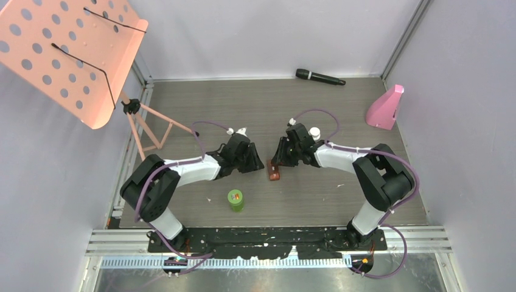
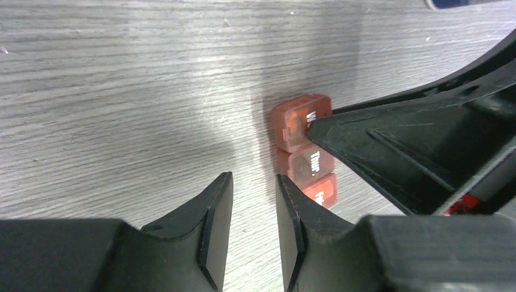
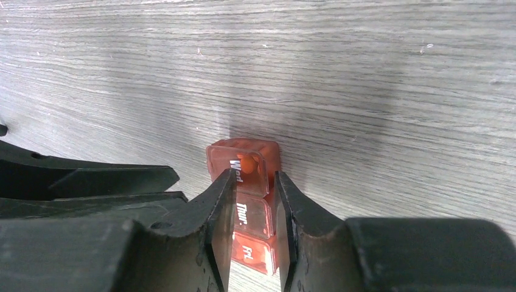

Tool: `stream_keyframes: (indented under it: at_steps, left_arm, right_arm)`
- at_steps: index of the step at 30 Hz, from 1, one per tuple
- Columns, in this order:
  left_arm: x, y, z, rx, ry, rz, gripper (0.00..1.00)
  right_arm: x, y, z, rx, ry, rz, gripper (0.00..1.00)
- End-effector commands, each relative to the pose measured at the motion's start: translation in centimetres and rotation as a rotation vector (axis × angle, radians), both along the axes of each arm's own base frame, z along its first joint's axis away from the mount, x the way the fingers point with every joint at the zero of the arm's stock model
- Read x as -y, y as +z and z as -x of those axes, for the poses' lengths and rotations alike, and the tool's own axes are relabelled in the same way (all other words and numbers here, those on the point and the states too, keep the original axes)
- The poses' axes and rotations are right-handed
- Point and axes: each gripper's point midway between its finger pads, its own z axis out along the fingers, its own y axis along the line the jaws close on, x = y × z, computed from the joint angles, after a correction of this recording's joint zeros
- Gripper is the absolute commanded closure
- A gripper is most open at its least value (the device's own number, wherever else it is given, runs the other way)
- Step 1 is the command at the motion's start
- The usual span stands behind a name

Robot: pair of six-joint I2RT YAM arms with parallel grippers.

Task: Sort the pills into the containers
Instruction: Close the pill container at the center of the board.

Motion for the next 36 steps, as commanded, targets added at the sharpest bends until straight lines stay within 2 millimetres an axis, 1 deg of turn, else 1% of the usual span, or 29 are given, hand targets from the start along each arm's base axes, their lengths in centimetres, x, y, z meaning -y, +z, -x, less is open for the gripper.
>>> stream_keyframes:
  at_steps: [1, 5, 9, 11, 18, 21, 24, 28, 31, 36]
  left_arm:
    - [0.8, 3.2, -1.0, 0.027, 0.020, 0.102, 0.66]
    - [1.6, 3.8, -1.9, 0.001, 0.042, 0.204, 0.65]
    - [2.6, 3.5, -2.2, -0.018, 0.024, 0.230, 0.66]
    - [2.7, 3.1, -2.3, -0.029, 0.029, 0.228, 0.66]
    - [2.2, 1.1, -2.7, -0.069, 0.087, 0.187, 0.69]
    - [2.4, 1.1, -2.9, -0.060, 0.093, 0.204, 0.69]
    - [2.5, 1.3, -3.1, -0.047, 0.090, 0.209, 0.66]
    - [2.3, 1.3, -3.5, -0.030, 0.113, 0.203, 0.59]
    - [2.0, 1.1, -3.7, -0.034, 0.131, 0.192, 0.58]
    - [1.9, 0.8, -4.0, -0.037, 0.163, 0.198, 0.65]
  right_arm:
    - [5.1, -6.1, 4.4, -0.189, 0.015, 0.250, 0.83]
    - [4.8, -6.1, 4.4, -0.194, 0.021, 0.242, 0.83]
    - [4.7, -6.1, 4.4, -0.198, 0.023, 0.238, 0.83]
    - [4.6, -6.2, 4.4, -0.202, 0.023, 0.236, 0.83]
    - [4.5, -6.4, 4.6, -0.212, 0.025, 0.230, 0.84]
    - [4.5, -6.5, 4.7, -0.217, 0.029, 0.227, 0.85]
    - [4.6, -6.6, 4.9, -0.220, 0.031, 0.229, 0.84]
    - [4.6, -6.7, 5.0, -0.226, 0.030, 0.230, 0.85]
    - [4.6, -6.8, 5.0, -0.227, 0.031, 0.229, 0.85]
    - [4.7, -7.1, 5.2, -0.233, 0.033, 0.229, 0.85]
